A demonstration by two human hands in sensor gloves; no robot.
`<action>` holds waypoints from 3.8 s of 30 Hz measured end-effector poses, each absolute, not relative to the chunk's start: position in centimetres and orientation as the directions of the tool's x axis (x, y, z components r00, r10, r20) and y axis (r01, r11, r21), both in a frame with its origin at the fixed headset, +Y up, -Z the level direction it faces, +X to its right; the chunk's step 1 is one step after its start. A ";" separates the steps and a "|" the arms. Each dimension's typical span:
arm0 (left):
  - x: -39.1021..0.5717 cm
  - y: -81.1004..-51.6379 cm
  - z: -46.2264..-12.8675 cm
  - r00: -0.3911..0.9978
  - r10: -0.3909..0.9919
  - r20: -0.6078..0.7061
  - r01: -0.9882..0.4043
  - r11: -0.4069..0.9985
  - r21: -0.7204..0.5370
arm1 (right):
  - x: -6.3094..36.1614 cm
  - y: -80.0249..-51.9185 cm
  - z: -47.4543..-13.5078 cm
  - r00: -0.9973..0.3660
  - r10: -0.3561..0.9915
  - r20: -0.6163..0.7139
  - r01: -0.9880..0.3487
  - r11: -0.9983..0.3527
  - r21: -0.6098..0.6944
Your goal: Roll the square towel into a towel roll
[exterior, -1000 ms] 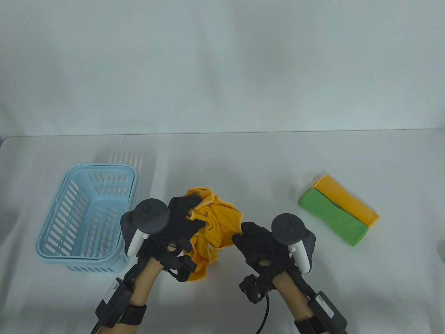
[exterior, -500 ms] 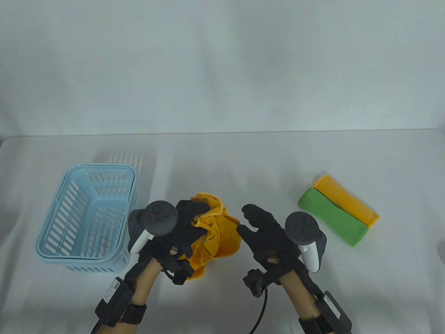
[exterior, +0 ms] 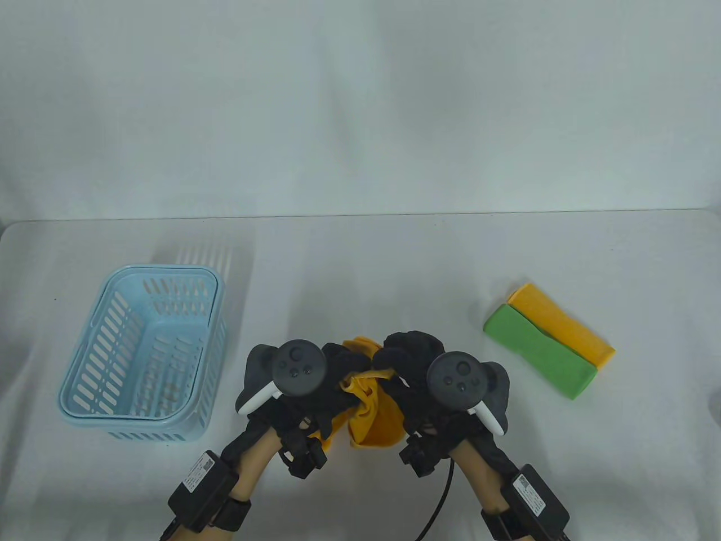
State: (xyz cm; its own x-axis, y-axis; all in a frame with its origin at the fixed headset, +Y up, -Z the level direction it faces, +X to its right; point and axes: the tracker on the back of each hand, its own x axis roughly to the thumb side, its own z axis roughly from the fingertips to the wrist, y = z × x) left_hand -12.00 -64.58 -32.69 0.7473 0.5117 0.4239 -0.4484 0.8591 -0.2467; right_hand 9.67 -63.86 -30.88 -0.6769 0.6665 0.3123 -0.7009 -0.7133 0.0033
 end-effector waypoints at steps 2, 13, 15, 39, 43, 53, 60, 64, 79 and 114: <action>-12.0 -64.7 -32.7 0.754 0.507 0.419 -0.445 0.862 -0.242 | 9.8 -63.8 -30.9 -0.670 0.678 0.303 -0.712 -0.702 -0.002; -12.6 -65.0 -33.1 0.762 0.536 0.362 -0.489 0.844 -0.219 | 9.0 -59.4 -34.1 -0.614 0.765 0.194 -0.768 -0.636 0.079; -12.8 -65.2 -33.1 0.777 0.524 0.348 -0.480 0.851 -0.211 | 8.8 -58.1 -34.9 -0.632 0.754 0.177 -0.755 -0.651 0.078; -15.8 -63.7 -32.9 0.757 0.602 0.253 -0.590 0.797 -0.130 | 12.1 -45.8 -35.3 -0.466 0.881 0.081 -0.882 -0.455 -0.121; -15.2 -64.1 -32.9 0.775 0.578 0.256 -0.560 0.815 -0.148 | 12.2 -45.0 -35.1 -0.458 0.885 0.085 -0.885 -0.445 -0.134; -12.8 -67.9 -33.5 0.877 0.431 0.215 -0.387 0.896 -0.217 | 12.0 -44.4 -34.5 -0.467 0.881 0.076 -0.879 -0.452 -0.153; -11.6 -70.5 -34.0 0.916 0.376 0.138 -0.332 0.906 -0.261 | 10.8 -44.8 -33.7 -0.436 0.897 0.073 -0.897 -0.426 -0.120; -11.2 -71.3 -33.9 0.923 0.377 0.074 -0.346 0.900 -0.263 | 9.9 -45.0 -33.1 -0.428 0.900 0.081 -0.902 -0.419 -0.108; -12.6 -70.5 -33.6 0.911 0.411 0.039 -0.386 0.882 -0.271 | 10.5 -43.7 -32.8 -0.468 0.878 0.101 -0.879 -0.451 -0.154; -24.7 -52.6 -34.6 0.573 0.815 0.089 -0.820 0.567 0.081 | 28.2 -47.4 -33.5 -0.424 0.903 -0.075 -0.860 -0.427 -0.279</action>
State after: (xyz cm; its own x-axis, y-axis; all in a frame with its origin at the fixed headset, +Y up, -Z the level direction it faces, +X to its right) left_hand -24.69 -52.57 -34.61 0.5727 0.8149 0.0890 -0.8196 0.5671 0.0812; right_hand 28.24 -47.36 -33.50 -0.4241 0.9025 -0.0745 -0.8601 -0.4272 -0.2788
